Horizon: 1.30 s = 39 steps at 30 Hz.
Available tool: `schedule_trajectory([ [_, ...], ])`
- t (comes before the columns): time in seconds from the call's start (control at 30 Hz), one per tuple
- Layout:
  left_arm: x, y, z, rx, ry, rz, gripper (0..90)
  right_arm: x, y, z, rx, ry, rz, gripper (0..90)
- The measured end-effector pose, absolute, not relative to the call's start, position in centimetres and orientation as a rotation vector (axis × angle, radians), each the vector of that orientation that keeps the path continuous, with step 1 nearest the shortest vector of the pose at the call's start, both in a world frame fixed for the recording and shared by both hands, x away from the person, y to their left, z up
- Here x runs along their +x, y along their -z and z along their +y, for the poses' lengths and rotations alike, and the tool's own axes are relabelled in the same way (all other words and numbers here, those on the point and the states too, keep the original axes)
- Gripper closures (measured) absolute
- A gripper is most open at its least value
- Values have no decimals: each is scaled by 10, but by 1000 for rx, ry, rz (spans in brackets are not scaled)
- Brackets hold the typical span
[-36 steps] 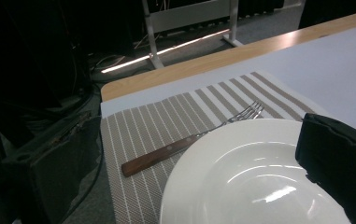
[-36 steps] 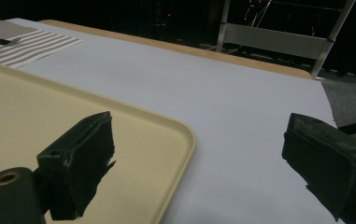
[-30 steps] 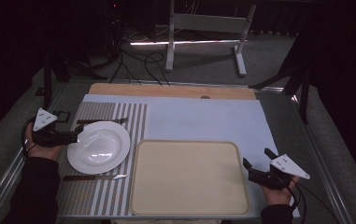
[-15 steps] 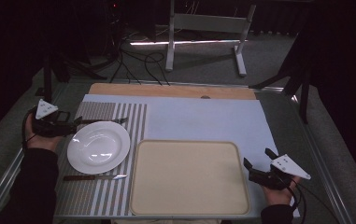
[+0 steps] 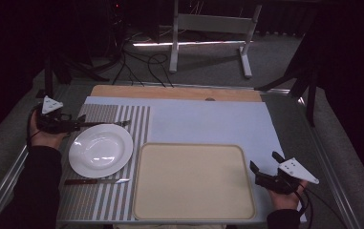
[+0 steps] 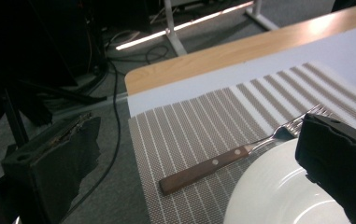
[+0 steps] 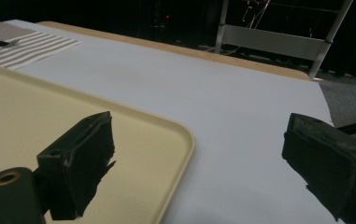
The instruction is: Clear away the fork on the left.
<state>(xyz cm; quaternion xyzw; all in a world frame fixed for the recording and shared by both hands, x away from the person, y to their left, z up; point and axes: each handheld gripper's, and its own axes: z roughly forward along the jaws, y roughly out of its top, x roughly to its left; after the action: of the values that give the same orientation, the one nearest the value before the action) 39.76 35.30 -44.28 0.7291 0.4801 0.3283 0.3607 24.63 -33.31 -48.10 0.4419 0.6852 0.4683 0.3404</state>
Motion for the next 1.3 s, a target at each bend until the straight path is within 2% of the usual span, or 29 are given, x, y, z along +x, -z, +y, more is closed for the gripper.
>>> schedule_trajectory([
  [0.63, 437, 453, 342, 1924, -812, 1320, 0, 245, 482, -337, 1159, -1215, 1775, 89],
  [1.1, 450, 475, 347, 1994, -789, 1404, 0, 244, 483, -337, 1163, -1203, 1778, 89],
  [1.3, 455, 484, 350, 1995, -712, 1424, 0, 243, 483, -336, 1159, -1202, 1784, 89],
])
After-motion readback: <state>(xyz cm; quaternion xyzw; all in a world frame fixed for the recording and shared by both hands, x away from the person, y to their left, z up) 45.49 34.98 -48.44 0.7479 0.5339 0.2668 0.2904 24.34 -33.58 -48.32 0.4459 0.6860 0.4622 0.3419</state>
